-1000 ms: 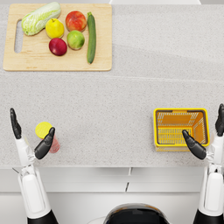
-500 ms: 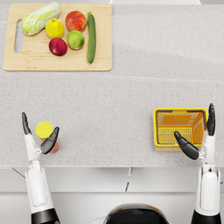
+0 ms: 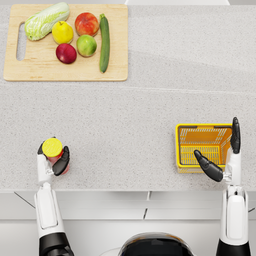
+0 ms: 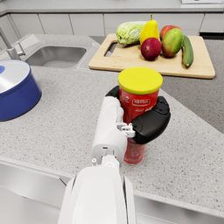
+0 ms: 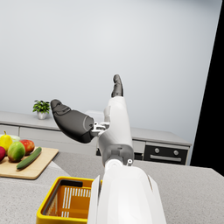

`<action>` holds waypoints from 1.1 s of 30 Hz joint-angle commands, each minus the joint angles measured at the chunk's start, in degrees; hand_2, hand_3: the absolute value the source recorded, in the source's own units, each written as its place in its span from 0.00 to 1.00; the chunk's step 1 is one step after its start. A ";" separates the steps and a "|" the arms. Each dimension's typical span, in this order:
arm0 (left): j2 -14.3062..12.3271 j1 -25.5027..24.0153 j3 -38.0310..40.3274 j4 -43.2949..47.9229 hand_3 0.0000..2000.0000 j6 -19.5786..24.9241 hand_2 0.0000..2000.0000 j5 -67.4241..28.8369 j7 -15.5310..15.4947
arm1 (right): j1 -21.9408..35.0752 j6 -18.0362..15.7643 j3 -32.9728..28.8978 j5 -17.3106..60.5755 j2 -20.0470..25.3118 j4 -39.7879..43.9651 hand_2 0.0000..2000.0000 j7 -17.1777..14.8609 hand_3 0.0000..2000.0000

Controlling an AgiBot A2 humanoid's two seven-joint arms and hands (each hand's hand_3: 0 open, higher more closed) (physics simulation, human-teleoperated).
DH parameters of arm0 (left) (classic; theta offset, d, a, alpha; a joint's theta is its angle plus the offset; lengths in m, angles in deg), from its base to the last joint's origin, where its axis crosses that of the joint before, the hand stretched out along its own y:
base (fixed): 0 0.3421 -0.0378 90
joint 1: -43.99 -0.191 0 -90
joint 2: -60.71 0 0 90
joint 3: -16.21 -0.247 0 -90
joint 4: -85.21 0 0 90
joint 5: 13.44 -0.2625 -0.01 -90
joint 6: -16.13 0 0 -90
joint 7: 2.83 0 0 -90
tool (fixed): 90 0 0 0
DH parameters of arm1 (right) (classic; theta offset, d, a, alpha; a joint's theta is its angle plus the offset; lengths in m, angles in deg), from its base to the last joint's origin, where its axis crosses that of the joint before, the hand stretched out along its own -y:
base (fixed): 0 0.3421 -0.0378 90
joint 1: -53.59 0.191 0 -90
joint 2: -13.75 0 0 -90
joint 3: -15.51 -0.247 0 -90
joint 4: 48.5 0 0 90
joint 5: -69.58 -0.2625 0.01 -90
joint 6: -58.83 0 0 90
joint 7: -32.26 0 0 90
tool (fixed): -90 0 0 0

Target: Pick up the red potato chip and place it into the yellow basket

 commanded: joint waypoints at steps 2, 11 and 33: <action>0.41 2.71 1.43 12.31 1.00 -0.42 1.00 -0.02 -0.20 | -0.15 0.00 2.88 0.00 0.17 0.45 0.00 0.00 0.00; -0.96 16.56 -13.75 39.96 1.00 1.20 1.00 0.01 -0.44 | 5.74 0.00 17.58 0.00 4.71 4.24 0.00 0.00 0.00; -9.96 22.40 -41.70 35.68 1.00 1.16 1.00 -0.42 -0.50 | 16.12 -2.62 24.23 0.22 14.44 9.27 0.00 -0.18 0.00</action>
